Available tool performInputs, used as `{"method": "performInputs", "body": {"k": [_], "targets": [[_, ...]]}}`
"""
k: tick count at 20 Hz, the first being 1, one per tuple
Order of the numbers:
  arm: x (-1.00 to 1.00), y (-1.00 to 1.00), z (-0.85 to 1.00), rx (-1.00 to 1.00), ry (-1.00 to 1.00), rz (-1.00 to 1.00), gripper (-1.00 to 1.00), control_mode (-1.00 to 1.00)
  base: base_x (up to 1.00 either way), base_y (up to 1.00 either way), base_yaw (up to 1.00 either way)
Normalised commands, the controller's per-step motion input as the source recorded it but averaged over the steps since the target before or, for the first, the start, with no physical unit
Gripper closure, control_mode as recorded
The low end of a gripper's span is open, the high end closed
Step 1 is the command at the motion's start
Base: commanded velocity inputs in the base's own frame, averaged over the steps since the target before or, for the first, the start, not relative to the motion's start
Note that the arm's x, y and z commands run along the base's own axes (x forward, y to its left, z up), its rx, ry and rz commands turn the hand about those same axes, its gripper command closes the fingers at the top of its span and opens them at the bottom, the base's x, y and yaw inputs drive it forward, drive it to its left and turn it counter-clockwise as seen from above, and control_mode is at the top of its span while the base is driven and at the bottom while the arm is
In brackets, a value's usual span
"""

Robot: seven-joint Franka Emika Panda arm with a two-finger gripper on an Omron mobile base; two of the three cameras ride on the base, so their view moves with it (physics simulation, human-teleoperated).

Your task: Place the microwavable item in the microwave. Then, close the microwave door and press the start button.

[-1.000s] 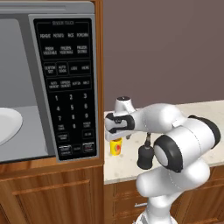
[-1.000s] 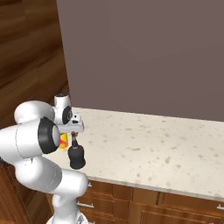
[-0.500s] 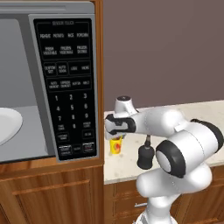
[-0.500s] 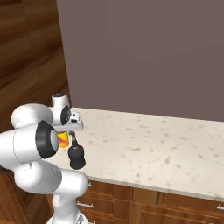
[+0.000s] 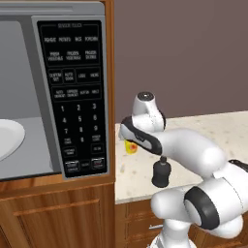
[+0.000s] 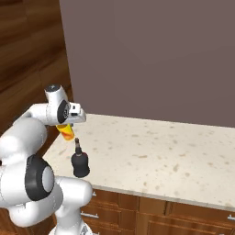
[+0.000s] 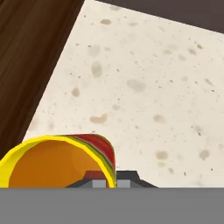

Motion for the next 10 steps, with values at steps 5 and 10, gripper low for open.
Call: {"method": "performInputs", "body": {"k": [5,10], "targets": [[-0.45,-0.20,1.00,0.04,-0.10,-0.10,1.00,-1.00,0.00,0.00,0.00],[-0.75,-0.17,1.00,0.07,-0.10,-0.13,1.00,-1.00,0.00,0.00,0.00]]}}
